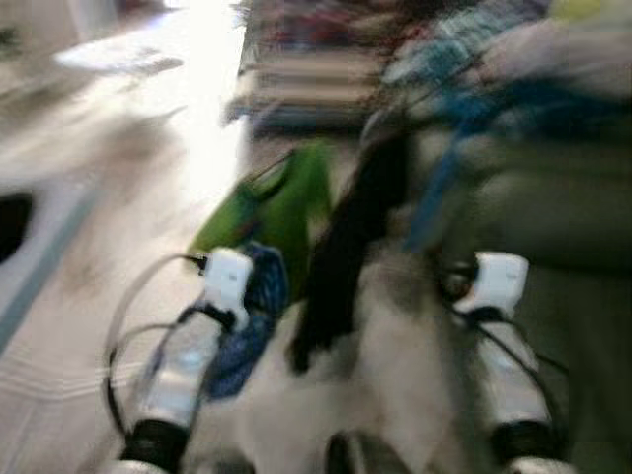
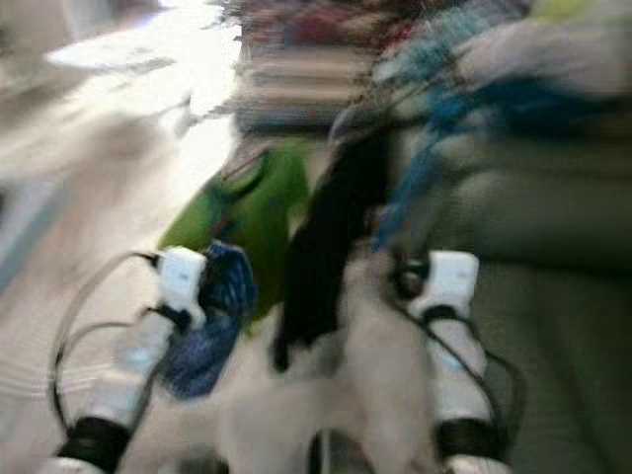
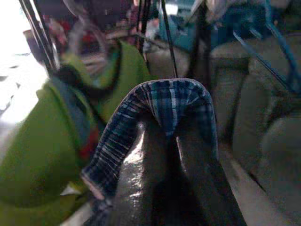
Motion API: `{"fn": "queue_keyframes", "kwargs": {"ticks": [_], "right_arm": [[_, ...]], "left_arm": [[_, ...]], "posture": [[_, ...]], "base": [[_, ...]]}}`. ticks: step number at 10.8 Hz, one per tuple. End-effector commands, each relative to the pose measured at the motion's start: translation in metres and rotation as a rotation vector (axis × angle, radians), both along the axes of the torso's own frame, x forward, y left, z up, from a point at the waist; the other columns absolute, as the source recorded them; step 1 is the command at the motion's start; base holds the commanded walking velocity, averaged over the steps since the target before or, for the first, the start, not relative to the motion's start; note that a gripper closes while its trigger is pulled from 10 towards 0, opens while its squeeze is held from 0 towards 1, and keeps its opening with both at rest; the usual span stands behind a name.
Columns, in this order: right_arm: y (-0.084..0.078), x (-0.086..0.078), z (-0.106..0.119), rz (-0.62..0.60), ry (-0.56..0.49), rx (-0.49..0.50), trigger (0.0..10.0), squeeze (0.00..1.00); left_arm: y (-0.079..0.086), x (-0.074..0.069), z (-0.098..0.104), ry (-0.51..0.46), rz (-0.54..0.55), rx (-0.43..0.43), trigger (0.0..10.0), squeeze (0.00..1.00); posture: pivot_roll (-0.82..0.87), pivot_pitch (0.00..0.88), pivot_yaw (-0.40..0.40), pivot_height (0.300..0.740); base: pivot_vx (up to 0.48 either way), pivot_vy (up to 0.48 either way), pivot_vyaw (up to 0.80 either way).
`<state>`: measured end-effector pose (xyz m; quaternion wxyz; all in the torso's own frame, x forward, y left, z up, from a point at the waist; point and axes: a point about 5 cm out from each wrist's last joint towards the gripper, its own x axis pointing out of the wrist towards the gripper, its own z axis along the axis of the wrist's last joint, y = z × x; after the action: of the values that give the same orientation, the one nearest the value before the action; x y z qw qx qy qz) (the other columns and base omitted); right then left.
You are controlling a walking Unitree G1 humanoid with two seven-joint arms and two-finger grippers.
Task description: Hang hanger
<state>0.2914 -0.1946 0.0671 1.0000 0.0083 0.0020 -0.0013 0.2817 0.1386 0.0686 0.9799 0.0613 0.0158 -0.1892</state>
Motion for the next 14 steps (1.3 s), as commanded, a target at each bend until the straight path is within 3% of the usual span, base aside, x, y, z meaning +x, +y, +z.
{"fn": "queue_keyframes", "kwargs": {"ticks": [1, 5, 7, 9, 12, 14], "right_arm": [[0.011, 0.002, 0.002, 0.040, -0.015, 0.007, 10.0, 0.00], [0.012, 0.004, 0.005, 0.051, -0.020, 0.005, 10.0, 0.00], [0.011, 0.001, 0.003, 0.049, -0.016, 0.001, 10.0, 0.00], [0.011, 0.001, 0.005, 0.024, -0.033, -0.031, 10.0, 0.00], [0.007, 0.000, 0.004, 0.018, -0.020, -0.038, 10.0, 0.00], [0.008, 0.002, 0.004, 0.018, -0.019, -0.041, 10.0, 0.00]], "left_arm": [[0.010, -0.003, -0.003, 0.013, 0.027, 0.011, 10.0, 0.00], [0.017, -0.005, -0.002, 0.001, 0.061, 0.074, 10.0, 0.00], [0.026, -0.011, 0.000, -0.013, 0.089, 0.066, 10.0, 0.00], [0.028, -0.007, 0.006, -0.030, 0.089, 0.065, 10.0, 0.00], [0.028, -0.009, 0.007, -0.031, 0.077, 0.053, 10.0, 0.00], [0.027, -0.010, 0.007, -0.025, 0.076, 0.048, 10.0, 0.00]], "posture": [[0.01, 0.097, -0.040, 0.740], [0.03, 0.129, -0.053, 0.740], [0.03, 0.141, -0.048, 0.740], [0.04, 0.159, -0.043, 0.740], [0.04, 0.160, -0.052, 0.740], [0.04, 0.157, -0.054, 0.740]], "base": [[0.000, 0.000, 0.00], [0.000, 0.000, 0.00], [0.000, 0.000, 0.00], [0.000, 0.000, 0.00], [0.000, 0.443, -0.67], [0.000, 0.420, 0.00]]}}
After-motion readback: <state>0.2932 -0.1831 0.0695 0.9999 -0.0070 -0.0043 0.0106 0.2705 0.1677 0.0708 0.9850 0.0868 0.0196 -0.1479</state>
